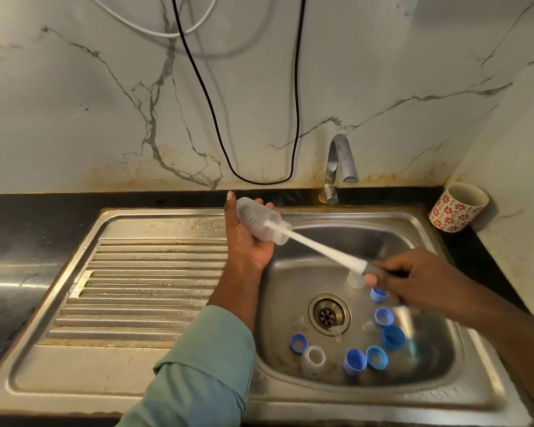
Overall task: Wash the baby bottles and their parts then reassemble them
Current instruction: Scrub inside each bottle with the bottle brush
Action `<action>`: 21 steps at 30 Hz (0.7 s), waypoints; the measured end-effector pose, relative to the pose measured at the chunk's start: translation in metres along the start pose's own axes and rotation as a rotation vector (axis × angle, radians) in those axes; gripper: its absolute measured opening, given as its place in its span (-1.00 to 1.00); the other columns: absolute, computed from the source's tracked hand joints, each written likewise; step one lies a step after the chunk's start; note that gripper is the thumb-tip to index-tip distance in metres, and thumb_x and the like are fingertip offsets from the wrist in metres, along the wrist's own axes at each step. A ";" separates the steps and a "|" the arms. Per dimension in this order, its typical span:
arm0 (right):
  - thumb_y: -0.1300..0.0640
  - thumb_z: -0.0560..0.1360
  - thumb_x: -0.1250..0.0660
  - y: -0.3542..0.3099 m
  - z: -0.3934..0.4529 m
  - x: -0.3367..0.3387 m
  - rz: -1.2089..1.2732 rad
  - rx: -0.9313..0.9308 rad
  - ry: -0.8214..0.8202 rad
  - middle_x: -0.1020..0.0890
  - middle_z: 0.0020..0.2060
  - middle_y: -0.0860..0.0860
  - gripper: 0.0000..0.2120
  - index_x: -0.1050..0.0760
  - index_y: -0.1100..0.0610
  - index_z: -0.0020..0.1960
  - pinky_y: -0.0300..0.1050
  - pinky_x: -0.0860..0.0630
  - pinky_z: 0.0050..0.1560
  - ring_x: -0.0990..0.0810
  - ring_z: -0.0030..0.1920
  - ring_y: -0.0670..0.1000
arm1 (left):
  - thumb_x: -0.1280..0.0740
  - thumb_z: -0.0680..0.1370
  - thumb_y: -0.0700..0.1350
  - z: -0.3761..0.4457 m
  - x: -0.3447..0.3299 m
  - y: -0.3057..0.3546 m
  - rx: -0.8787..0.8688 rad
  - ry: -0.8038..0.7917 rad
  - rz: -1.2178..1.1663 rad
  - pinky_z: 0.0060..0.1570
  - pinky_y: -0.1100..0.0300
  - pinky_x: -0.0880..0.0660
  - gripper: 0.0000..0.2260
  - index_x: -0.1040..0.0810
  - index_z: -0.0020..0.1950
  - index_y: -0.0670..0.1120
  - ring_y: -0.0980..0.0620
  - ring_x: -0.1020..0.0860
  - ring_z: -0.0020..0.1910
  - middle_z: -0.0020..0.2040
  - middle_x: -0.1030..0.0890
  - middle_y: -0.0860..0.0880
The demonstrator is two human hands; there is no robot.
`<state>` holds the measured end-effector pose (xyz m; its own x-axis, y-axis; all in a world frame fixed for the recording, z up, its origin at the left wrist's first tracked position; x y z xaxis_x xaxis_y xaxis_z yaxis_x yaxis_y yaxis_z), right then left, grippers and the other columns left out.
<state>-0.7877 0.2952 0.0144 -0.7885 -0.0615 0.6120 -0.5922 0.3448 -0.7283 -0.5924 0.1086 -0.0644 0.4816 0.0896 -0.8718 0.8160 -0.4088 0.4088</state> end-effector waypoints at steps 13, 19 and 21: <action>-0.09 0.48 -0.36 -0.002 -0.002 0.002 0.075 -0.135 -0.087 -0.56 -0.47 0.02 -0.76 -0.66 0.07 -0.14 -0.22 -0.35 -0.49 -0.44 -0.53 -0.03 | -0.67 -0.05 0.24 0.001 0.000 0.004 0.037 -0.061 0.119 -0.08 0.01 -0.60 -0.22 -0.56 0.03 -0.11 -0.05 -0.57 -0.15 -0.17 -0.58 -0.07; -0.06 0.49 -0.34 0.004 -0.010 -0.033 0.386 -0.189 -0.199 -0.54 -0.40 0.09 -0.77 -0.67 0.07 -0.10 -0.23 -0.30 -0.53 -0.36 -0.51 -0.05 | -0.69 -0.11 0.21 0.009 -0.002 0.001 0.040 -0.023 0.035 -0.04 0.01 -0.62 -0.05 -0.49 0.17 -0.13 -0.06 -0.57 -0.04 -0.03 -0.55 -0.11; -0.05 0.51 -0.35 0.008 -0.005 -0.029 0.272 -0.155 -0.090 -0.56 -0.41 0.09 -0.79 -0.66 0.05 -0.12 -0.22 -0.32 -0.51 -0.38 -0.52 -0.06 | -0.68 -0.06 0.22 0.013 0.001 0.000 0.053 -0.043 0.013 -0.04 0.03 -0.62 -0.08 -0.49 0.17 -0.13 -0.06 -0.56 -0.08 -0.05 -0.55 -0.11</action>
<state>-0.7693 0.3048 -0.0075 -0.9300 -0.0278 0.3665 -0.3308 0.4978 -0.8017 -0.5957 0.0969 -0.0686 0.4767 0.0456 -0.8779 0.7913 -0.4572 0.4060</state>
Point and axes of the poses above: each hand's wrist, its own z-axis towards the middle knuckle, its own x-axis out of the back of the hand, y = z × x, the point moved 2 cm from there along z, towards the middle knuckle
